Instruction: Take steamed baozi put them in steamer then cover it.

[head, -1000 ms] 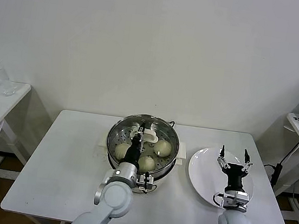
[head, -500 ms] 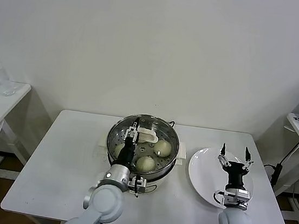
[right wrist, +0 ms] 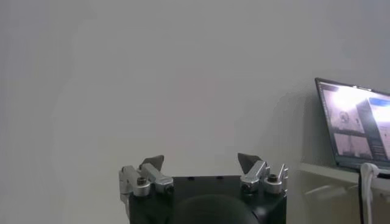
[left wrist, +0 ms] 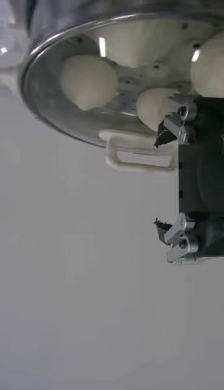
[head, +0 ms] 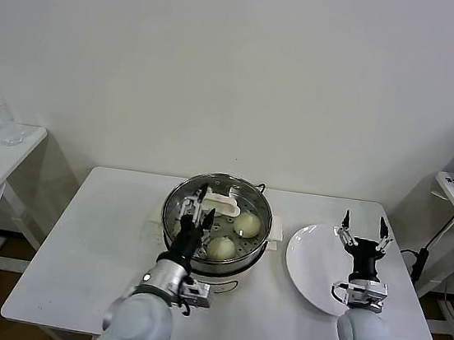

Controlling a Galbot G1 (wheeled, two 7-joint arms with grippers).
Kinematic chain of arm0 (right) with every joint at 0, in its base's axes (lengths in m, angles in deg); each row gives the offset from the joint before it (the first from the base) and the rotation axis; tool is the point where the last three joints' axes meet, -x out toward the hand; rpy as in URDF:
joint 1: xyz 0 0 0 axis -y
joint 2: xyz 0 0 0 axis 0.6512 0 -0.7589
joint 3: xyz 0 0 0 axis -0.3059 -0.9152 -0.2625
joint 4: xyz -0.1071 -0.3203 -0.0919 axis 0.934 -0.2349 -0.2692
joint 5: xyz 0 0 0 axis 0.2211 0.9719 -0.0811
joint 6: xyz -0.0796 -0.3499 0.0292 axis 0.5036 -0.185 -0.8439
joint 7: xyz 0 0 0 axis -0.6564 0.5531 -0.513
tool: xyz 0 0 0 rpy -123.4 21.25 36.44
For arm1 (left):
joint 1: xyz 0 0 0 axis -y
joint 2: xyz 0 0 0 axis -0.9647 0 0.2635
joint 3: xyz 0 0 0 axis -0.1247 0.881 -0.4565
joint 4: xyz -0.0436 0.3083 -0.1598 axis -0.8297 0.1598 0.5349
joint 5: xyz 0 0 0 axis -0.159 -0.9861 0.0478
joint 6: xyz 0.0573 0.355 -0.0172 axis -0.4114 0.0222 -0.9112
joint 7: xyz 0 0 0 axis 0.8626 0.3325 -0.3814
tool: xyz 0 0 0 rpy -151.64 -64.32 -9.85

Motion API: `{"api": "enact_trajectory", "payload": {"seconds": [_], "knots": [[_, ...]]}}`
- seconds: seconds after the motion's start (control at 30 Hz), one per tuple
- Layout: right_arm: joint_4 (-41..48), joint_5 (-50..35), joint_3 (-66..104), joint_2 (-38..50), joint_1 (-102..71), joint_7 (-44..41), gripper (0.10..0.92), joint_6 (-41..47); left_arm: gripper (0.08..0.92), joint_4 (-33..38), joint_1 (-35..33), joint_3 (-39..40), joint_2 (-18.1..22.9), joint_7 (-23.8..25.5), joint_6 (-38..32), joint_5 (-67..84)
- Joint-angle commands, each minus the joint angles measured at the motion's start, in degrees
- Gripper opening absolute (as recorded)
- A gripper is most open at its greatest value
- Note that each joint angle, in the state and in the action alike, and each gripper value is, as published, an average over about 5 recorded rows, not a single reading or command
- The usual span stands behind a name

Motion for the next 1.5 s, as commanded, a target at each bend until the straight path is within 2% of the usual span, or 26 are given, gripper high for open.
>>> {"api": "enact_trajectory", "payload": {"seconds": [0.03, 0.13, 0.2, 0.43, 0.6, 0.97, 1.5], "knots": [[-2.59, -8.03, -1.01, 2.25, -2.37, -1.08, 0.823, 4.42, 0.823, 7.7, -2.59, -17.37, -0.08, -17.61, -9.13, 38.53], [-3.38, -10.61, -1.38, 2.29, -3.13, -1.92, 0.823, 4.9, 0.823, 4.3, -4.37, -25.13, 0.69, -21.3, -13.62, 51.22], [-3.76, -11.93, -1.59, 2.23, -3.5, -2.46, 0.823, 4.84, 0.823, 0.85, -5.71, -29.76, 1.17, -21.1, -17.62, 56.63], [-5.7, -13.7, -2.47, 2.14, -5.39, -3.37, 0.823, 5.74, 0.823, -12.17, -9.34, -39.32, 2.43, -12.72, -30.92, 68.28], [-6.33, -13.65, -2.34, 2.0, -6.85, -3.73, 0.823, 5.9, 0.823, -14.99, -12.15, -40.45, 2.61, -8.96, -35.97, 69.83], [-7.85, -14.66, -1.23, 2.31, -9.73, -4.31, 0.823, 6.22, 0.823, -13.49, -17.06, -40.16, 3.9, -7.92, -38.52, 69.58], [-7.08, -14.46, -1.94, 1.07, -10.22, -4.18, 0.823, 5.86, 0.823, -12.04, -18.87, -40.22, 3.94, -8.12, -38.57, 68.8]]}}
